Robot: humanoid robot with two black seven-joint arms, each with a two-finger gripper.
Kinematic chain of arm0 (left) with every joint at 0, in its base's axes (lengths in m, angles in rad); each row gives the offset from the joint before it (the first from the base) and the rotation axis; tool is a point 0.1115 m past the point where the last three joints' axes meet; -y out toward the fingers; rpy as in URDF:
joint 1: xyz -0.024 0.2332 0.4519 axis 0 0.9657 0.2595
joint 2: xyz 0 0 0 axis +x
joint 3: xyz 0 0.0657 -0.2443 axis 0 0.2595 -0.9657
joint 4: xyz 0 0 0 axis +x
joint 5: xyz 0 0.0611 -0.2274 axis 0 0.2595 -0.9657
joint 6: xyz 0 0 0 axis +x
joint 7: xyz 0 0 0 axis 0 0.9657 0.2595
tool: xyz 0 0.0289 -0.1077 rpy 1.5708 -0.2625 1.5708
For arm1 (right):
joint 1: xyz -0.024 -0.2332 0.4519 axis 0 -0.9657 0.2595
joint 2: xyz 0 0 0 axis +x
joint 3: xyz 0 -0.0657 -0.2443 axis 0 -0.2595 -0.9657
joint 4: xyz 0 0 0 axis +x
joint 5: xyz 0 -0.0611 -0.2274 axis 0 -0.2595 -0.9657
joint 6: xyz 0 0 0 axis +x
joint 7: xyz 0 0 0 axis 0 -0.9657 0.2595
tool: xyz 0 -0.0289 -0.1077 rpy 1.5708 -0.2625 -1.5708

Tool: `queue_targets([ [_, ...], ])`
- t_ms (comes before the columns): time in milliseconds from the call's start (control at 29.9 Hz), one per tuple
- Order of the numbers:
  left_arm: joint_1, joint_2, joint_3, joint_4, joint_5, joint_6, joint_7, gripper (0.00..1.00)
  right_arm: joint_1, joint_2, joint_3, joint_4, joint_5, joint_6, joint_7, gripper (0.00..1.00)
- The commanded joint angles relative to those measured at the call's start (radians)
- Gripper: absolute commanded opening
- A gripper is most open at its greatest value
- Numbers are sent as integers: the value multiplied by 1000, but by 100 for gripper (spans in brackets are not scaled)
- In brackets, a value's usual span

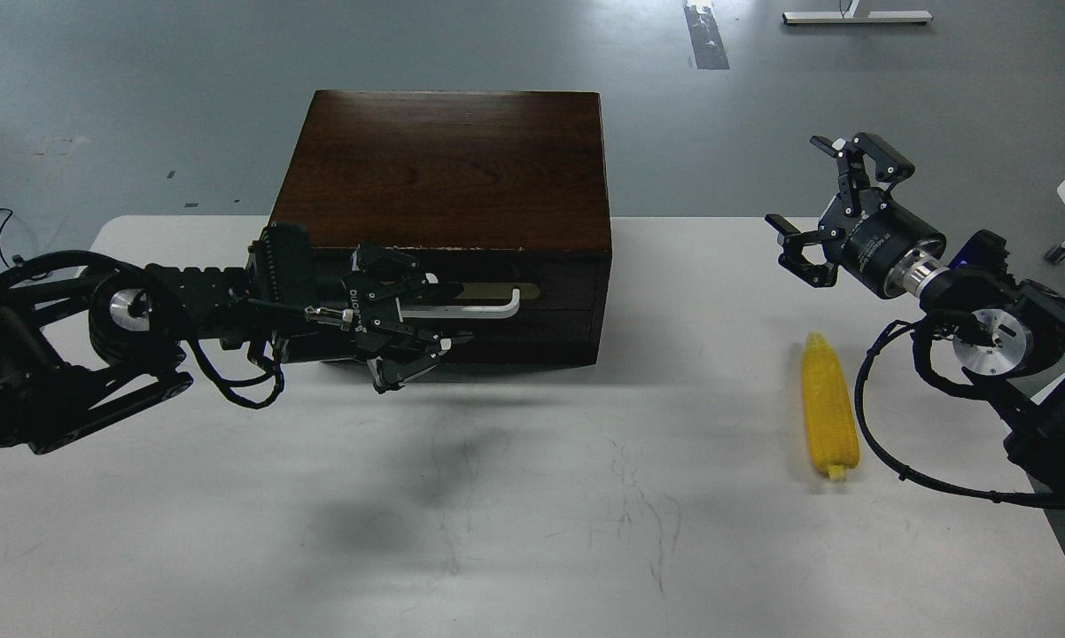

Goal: Put corn in drawer with both arms
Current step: 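Close the left gripper on the white drawer handle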

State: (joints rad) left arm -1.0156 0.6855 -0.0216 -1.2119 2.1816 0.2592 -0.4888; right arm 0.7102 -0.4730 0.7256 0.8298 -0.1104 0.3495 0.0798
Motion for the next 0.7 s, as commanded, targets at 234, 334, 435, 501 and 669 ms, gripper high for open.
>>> queue_targets([
  [234,2,0,0,11,0,0,0,50,-1,-1,0,0,0,0,0,100],
  [334,3,0,0,11,0,0,0,51,-1,-1,0,0,0,0,0,100],
  [435,6,-1,2,11,0,0,0,51,-1,-1,0,0,0,0,0,100],
  [501,6,0,2,11,0,0,0,51,-1,1,1,0,0,0,0,100],
  [669,8,3,2,8,0,0,0,52,-1,2,0,-1,0,-1,0,100],
])
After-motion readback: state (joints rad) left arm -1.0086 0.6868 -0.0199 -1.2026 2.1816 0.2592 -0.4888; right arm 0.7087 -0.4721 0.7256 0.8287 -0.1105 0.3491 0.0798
